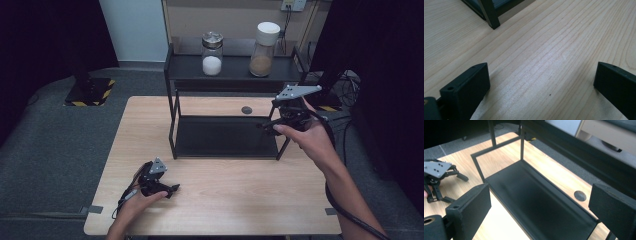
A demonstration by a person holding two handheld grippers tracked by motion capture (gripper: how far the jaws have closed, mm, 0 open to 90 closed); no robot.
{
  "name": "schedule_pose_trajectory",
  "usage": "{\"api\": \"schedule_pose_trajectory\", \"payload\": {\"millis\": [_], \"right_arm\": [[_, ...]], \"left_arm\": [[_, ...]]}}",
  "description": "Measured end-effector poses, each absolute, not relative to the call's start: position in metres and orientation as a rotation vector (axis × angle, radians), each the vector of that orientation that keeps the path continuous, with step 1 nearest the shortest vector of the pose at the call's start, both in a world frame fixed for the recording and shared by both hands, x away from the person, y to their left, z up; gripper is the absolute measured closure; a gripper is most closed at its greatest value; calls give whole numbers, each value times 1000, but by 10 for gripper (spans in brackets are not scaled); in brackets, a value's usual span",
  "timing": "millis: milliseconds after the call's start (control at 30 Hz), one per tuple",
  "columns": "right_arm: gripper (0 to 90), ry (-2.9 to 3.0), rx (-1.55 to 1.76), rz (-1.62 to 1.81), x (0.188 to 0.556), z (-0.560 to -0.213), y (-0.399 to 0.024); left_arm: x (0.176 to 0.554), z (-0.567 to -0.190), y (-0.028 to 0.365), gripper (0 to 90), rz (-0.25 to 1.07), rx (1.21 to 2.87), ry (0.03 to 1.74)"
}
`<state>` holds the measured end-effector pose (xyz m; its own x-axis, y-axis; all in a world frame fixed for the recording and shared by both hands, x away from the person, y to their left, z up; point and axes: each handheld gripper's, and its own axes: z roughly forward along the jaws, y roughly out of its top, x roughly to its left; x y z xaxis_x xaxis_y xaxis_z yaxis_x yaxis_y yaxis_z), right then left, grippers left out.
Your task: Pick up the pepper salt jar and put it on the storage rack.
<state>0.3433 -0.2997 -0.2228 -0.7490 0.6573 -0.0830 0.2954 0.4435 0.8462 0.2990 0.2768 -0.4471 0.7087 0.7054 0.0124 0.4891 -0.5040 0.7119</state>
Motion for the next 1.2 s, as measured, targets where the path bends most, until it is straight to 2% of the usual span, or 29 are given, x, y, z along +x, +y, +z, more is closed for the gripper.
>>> {"api": "schedule_pose_trajectory", "payload": {"millis": [1200], "right_arm": [[42, 2350, 874, 1280, 334, -310, -316]], "left_arm": [[298, -447, 277, 0, 396, 2205, 907]]}}
